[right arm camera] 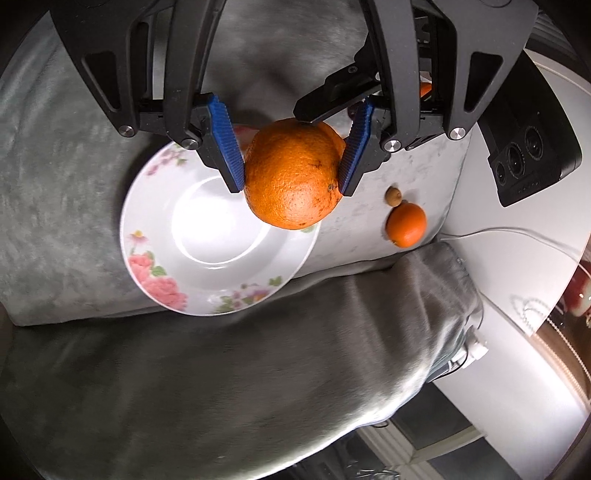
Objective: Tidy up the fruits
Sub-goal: 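Carry the large orange onto the white plate and open the right gripper, then move both grippers back toward the dark plums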
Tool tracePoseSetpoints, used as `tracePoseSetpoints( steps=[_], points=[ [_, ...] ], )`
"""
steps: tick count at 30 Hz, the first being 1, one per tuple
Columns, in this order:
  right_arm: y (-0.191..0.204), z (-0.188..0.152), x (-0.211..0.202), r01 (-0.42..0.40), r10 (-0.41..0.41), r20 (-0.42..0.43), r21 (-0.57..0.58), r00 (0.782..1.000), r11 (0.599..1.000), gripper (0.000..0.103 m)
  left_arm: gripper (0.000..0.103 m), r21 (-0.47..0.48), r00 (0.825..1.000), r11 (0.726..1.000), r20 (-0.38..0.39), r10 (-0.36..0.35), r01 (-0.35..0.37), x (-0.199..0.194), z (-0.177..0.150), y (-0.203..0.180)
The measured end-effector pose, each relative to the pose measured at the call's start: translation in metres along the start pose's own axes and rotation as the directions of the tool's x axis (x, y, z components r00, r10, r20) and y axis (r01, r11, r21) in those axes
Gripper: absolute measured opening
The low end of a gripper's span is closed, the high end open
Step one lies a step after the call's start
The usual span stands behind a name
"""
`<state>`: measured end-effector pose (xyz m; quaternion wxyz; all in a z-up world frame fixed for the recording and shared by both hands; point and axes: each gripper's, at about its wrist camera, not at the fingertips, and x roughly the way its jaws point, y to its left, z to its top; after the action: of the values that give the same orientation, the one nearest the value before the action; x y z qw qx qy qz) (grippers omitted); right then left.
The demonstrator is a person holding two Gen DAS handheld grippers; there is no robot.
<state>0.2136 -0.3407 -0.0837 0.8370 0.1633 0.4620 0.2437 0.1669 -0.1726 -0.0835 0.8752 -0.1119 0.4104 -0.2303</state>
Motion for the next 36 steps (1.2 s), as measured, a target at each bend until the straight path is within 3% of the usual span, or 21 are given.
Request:
tracePoseSetpoints(
  steps=[5, 10, 19, 30, 36],
  points=[
    [-0.004, 0.007, -0.013, 0.022, -0.023, 0.056, 0.018, 0.998, 1.0, 0.057, 0.052, 0.021, 1.0, 1.0, 0.022, 0.018, -0.018, -0.006, 0.004, -0.002],
    [-0.006, 0.011, -0.034, 0.061, -0.062, 0.133, 0.01, 0.989, 0.998, 0.069, 0.052, 0.017, 0.999, 0.999, 0.039, 0.031, -0.032, -0.017, 0.003, 0.003],
    [-0.005, 0.004, -0.053, 0.095, -0.094, 0.18, 0.001, 0.979, 0.995, 0.078, 0.052, 0.026, 0.997, 0.998, 0.06, 0.053, -0.055, -0.029, 0.002, 0.005],
    [0.009, -0.011, -0.057, 0.155, -0.139, 0.214, -0.059, 0.967, 0.986, 0.079, 0.055, 0.028, 0.99, 0.996, 0.118, 0.077, -0.08, -0.058, -0.004, 0.023],
    [0.018, -0.02, -0.055, 0.177, -0.153, 0.22, -0.092, 0.963, 0.98, 0.08, 0.055, 0.005, 0.982, 0.992, 0.14, 0.127, -0.129, -0.081, -0.008, 0.047]
  ],
)
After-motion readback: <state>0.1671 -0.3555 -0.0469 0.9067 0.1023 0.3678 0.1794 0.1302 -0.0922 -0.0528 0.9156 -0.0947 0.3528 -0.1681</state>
